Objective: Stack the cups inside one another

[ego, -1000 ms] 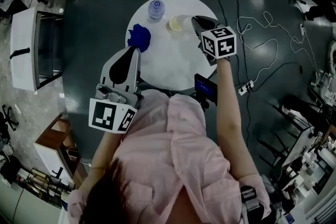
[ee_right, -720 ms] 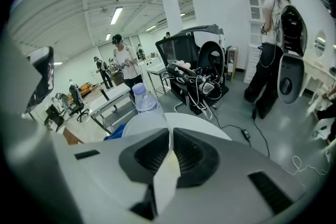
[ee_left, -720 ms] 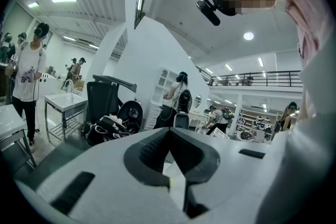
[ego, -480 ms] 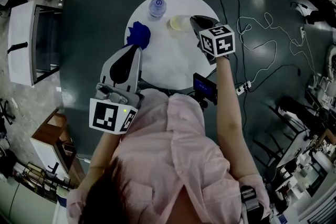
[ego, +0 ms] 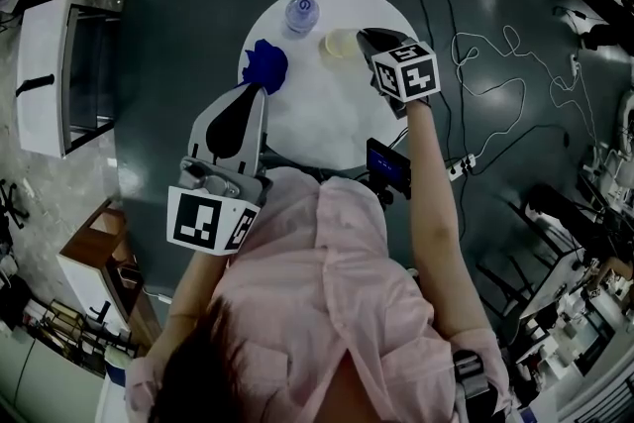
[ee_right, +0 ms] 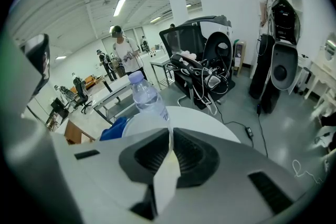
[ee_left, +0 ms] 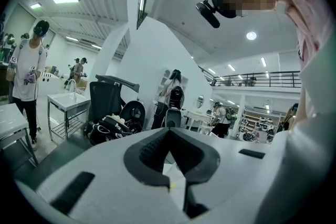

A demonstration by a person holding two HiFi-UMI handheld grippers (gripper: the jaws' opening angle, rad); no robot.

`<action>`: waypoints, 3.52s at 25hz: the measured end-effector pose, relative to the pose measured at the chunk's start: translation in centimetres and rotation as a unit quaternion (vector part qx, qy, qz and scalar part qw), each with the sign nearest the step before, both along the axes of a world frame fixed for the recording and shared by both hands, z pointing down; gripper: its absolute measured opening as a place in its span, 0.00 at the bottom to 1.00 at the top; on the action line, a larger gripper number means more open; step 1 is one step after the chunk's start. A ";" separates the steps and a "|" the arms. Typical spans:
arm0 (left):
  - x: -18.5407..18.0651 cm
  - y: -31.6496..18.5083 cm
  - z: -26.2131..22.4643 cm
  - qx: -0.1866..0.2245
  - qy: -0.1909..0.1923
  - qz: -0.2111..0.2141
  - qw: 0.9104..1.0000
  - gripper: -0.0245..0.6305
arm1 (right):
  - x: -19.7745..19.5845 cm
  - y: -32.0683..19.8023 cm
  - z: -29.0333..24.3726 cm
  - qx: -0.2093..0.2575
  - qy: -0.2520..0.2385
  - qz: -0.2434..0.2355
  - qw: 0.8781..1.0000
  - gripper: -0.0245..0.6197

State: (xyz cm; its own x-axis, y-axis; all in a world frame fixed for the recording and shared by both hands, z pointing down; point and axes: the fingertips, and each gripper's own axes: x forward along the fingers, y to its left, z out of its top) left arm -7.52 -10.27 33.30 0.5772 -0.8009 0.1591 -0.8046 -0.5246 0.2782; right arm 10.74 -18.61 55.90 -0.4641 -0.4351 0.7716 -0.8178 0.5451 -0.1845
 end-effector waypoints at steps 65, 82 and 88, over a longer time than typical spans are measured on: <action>-0.6 -0.1 -0.2 -0.011 -0.001 -0.018 1.000 0.06 | -2.1 0.3 5.4 -0.015 0.103 -0.086 0.991 0.11; -0.6 0.3 -0.2 -0.009 -0.001 -0.021 1.000 0.06 | -2.3 -0.2 3.7 0.022 0.087 -0.075 0.993 0.21; -0.6 0.4 -0.3 -0.008 0.000 -0.018 1.000 0.06 | -2.0 -0.4 3.3 0.030 0.081 -0.064 0.994 0.21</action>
State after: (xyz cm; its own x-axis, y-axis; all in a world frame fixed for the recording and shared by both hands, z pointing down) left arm -8.07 -9.91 33.05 0.5484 -0.8181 0.1732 -0.8228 -0.4909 0.2863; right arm 8.75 -19.05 59.21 -0.3895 -0.4291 0.8150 -0.7578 0.6523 -0.0187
